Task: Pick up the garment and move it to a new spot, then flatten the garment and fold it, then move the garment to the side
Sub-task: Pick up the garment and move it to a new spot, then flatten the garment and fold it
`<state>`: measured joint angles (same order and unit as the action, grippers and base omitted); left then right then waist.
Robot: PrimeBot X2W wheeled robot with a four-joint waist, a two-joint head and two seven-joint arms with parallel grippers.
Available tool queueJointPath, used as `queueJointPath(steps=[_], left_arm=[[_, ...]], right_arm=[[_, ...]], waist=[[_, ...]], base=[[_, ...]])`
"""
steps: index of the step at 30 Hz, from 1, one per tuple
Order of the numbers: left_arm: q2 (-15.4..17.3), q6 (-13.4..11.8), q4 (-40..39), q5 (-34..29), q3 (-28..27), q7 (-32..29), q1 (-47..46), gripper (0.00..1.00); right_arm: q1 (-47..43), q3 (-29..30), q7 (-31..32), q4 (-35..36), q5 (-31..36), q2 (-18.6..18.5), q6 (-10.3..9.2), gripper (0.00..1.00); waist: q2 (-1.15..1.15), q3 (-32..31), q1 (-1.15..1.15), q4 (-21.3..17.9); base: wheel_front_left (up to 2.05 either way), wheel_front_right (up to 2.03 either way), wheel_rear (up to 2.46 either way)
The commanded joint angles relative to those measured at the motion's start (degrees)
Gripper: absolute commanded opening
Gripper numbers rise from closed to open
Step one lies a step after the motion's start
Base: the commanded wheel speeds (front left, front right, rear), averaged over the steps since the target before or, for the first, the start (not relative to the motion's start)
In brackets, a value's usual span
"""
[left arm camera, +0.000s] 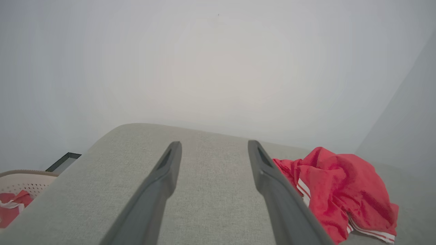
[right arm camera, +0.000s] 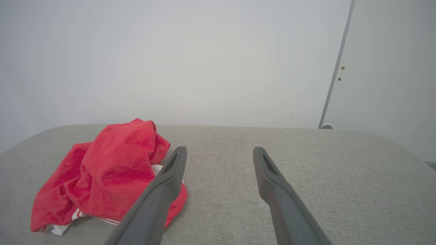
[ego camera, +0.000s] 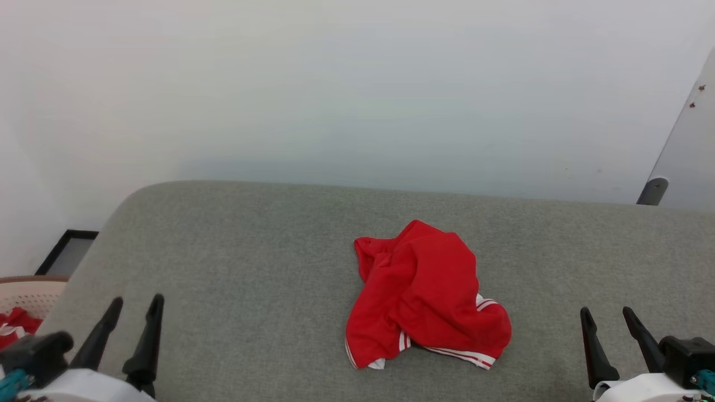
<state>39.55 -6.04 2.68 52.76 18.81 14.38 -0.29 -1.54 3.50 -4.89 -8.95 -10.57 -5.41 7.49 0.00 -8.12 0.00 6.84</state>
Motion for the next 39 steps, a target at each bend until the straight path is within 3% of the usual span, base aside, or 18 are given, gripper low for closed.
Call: queueJointPath(steps=[1, 14, 24, 31, 39], left_arm=[[-0.51, 0.48, 0.08, -0.05, -1.08, 0.38, 1.48, 1.0], [-1.94, 2.8, 0.5, -0.95, -4.81, 0.78, 3.98, 1.0], [-2.8, 2.78, -0.08, -0.7, -4.92, 0.8, 3.97, 1.0], [-4.01, 2.33, -1.81, -2.01, -3.71, 0.79, 3.58, 1.0], [-5.32, 2.16, -2.8, -3.88, -1.37, 0.42, 1.89, 1.0]], right_arm=[[-0.58, 0.37, -0.41, 0.27, -0.41, -0.19, 0.0, 1.0], [-1.27, 0.73, -0.92, 0.36, 0.02, 0.41, 0.0, 1.0], [1.23, -0.56, 0.39, 0.03, -0.13, 0.26, 0.0, 1.0], [5.92, -2.3, 6.02, -0.84, -1.99, -2.08, 0.0, 1.0], [11.73, -5.36, 16.87, -5.22, -4.05, -5.5, 0.0, 1.0]], waist=[[0.0, 0.02, 0.0, 0.39], [0.0, 0.75, 0.0, 1.1], [0.0, 1.66, 0.0, 1.6], [0.0, 3.39, 0.0, 4.3], [0.0, 5.46, 0.0, 9.04]], base=[[0.0, 0.0, 0.0], [0.0, 0.0, 0.0], [0.0, 0.0, 0.0], [0.0, 0.0, 0.0], [0.0, 0.0, 0.0]])
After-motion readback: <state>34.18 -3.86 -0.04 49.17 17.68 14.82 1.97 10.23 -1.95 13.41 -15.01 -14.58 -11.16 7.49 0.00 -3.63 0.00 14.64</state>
